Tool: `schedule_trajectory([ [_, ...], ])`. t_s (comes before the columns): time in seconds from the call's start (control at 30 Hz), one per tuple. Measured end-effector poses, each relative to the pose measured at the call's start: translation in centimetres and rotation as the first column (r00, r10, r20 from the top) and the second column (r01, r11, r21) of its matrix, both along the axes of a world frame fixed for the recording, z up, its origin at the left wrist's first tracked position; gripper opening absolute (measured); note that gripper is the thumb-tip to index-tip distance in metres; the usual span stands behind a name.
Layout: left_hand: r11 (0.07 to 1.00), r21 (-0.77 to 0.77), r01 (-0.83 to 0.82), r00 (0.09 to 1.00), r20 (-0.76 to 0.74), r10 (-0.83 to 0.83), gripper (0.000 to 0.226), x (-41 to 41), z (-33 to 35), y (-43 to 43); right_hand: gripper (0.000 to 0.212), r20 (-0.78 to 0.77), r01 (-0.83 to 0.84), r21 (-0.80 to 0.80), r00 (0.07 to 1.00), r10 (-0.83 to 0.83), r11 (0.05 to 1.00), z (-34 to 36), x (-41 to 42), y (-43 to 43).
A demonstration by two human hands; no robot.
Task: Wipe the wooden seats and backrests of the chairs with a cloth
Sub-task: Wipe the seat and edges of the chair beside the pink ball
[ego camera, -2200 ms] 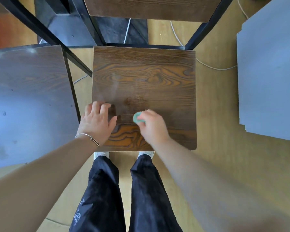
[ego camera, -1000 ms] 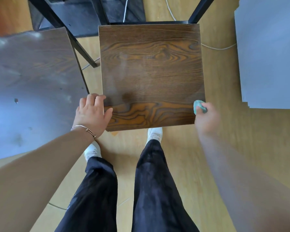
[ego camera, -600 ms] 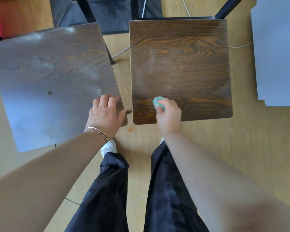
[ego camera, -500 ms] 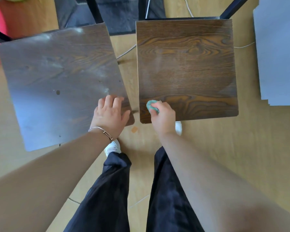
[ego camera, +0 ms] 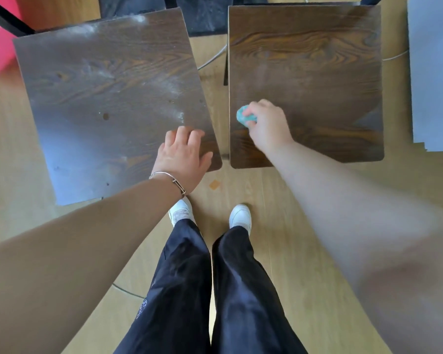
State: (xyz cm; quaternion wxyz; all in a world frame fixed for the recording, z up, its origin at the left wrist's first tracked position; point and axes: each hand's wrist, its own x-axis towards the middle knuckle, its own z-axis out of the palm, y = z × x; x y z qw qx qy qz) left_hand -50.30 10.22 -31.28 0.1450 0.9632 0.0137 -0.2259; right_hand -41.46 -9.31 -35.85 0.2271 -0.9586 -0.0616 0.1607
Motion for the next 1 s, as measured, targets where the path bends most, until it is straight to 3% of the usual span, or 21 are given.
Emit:
schedule_trajectory([
  [0.23,0.999,0.028,-0.039,0.998,-0.054,0.041,0.051,-2.6,0.3,-0.8,0.022,-0.062,-0.151,0.155,0.985,0.162,0.976,-0.1,-9.3,-0.6],
  [0.33,0.996,0.043,-0.074,0.995,-0.063,0.077,0.051,-3.3,0.6,-1.1,0.029,-0.288,-0.354,0.042,0.891,0.351,0.934,-0.5,-12.4,-1.7],
  [0.4,0.994,0.042,-0.105,0.993,-0.052,0.108,0.051,-3.7,0.9,-1.2,0.028,-0.349,-0.254,0.027,0.904,0.248,0.967,-0.9,-14.3,-2.9],
  [0.47,0.989,0.027,-0.148,0.988,-0.028,0.149,0.05,-4.1,1.2,-1.0,0.025,-0.293,-0.017,0.126,0.954,0.054,0.992,-0.3,-15.3,-3.7],
  [0.53,0.984,0.013,-0.178,0.984,-0.01,0.178,0.05,-4.4,1.5,-0.7,0.024,-0.263,0.09,0.202,0.964,-0.035,0.975,0.8,-15.1,-3.9],
  [0.73,0.97,-0.012,-0.244,0.97,-0.005,0.244,0.052,-5.6,2.2,0.8,0.02,-0.267,0.184,0.266,0.957,-0.111,0.946,3.2,-12.7,-1.2],
  [1.0,0.937,-0.061,-0.345,0.936,0.052,0.348,0.05,-4.9,3.2,7.8,0.026,-0.312,0.257,0.383,0.94,-0.138,0.887,5.5,-8.5,9.5],
])
